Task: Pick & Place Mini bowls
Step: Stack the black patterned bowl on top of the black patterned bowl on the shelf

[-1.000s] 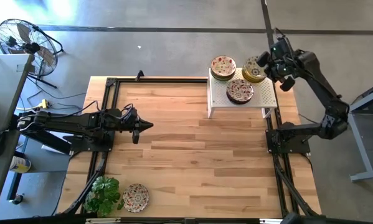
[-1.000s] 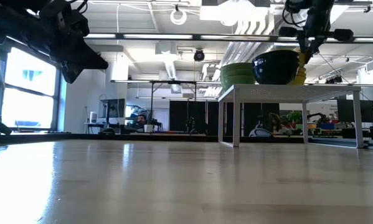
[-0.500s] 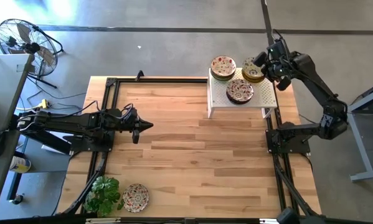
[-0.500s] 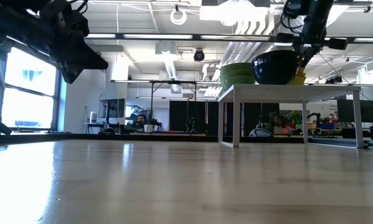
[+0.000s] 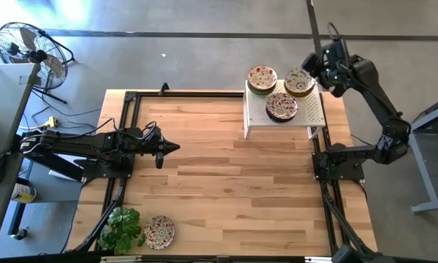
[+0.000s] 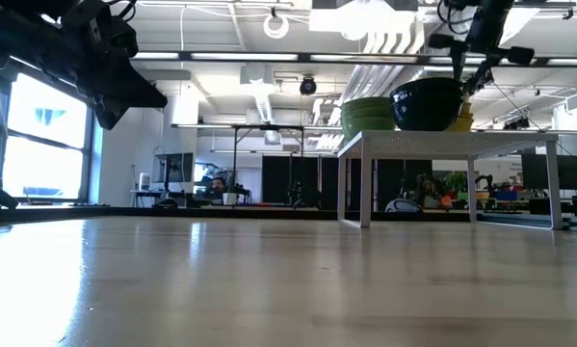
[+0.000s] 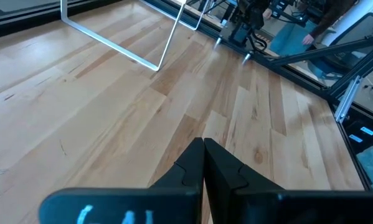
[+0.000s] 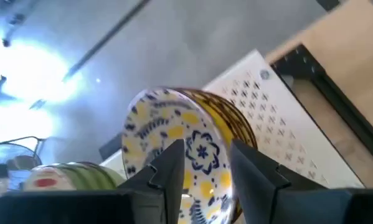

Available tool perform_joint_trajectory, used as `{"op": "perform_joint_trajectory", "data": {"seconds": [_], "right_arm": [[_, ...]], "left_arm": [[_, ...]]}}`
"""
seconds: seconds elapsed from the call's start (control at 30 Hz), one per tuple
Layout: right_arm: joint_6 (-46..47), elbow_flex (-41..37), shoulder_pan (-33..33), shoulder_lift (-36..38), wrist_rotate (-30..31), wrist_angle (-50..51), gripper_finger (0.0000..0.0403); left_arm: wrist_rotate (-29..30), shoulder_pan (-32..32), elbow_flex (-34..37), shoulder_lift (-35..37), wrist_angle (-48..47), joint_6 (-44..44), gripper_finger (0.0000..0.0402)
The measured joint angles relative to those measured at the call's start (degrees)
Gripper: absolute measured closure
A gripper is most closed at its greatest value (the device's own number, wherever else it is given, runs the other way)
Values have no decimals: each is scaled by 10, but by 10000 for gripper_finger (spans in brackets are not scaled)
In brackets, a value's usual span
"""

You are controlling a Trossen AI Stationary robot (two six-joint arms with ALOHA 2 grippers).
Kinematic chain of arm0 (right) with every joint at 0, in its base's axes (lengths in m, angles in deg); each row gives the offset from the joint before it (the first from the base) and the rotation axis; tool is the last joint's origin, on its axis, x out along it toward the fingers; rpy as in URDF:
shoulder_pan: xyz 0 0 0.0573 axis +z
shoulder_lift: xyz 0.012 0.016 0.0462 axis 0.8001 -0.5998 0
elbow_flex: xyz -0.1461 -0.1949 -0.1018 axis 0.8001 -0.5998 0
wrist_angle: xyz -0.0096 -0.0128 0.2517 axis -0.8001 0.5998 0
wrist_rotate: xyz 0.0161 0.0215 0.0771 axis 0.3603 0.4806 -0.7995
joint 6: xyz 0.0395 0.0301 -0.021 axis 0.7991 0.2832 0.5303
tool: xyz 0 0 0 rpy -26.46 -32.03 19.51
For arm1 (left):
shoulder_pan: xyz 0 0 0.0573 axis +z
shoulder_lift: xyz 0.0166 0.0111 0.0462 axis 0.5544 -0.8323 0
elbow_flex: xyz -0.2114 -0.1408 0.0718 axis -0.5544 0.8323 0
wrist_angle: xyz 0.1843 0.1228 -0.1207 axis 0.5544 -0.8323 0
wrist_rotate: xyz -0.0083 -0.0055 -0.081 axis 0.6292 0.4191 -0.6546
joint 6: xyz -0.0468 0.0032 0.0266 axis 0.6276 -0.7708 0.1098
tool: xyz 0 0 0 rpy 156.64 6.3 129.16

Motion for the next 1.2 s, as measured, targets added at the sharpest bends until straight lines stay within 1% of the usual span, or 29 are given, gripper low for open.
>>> {"op": "perform_joint_trajectory", "data": {"seconds": [0.1,0.2,0.27,0.4,0.47,0.63,0.7,0.8,0.87,0.93,1.0,1.07,1.2], "right_arm": [[-17,15,-2,1,-3,11,291],[-49,12,4,0,-12,22,310],[-57,1,13,0,-16,24,329],[-62,-27,24,0,-14,17,382],[-74,-40,29,0,-9,8,397],[-116,-48,34,5,2,-4,391],[-159,-60,40,19,-2,1,398],[-245,-94,64,66,-7,-17,400],[-287,-121,87,109,-25,-64,402],[-303,-153,116,159,-43,-111,402],[-311,-186,151,210,-45,-148,402],[-322,-222,193,258,-34,-182,402],[-346,-281,279,334,-7,-257,403]], "left_arm": [[0,0,0,0,0,0,402],[0,0,0,0,0,-1,402],[0,0,0,0,0,-4,402],[-5,0,0,0,0,-11,402],[-14,0,0,0,0,-14,402],[-36,0,0,0,0,-17,401],[-52,0,0,0,0,-18,402],[-67,0,-11,0,-23,-19,402],[-68,0,-31,-1,-58,-19,402],[-63,0,-54,-11,-96,-22,401],[-63,0,-76,-27,-130,-25,402],[-67,0,-100,-45,-156,-30,402],[-97,-4,-148,-97,-210,-35,402]]}}
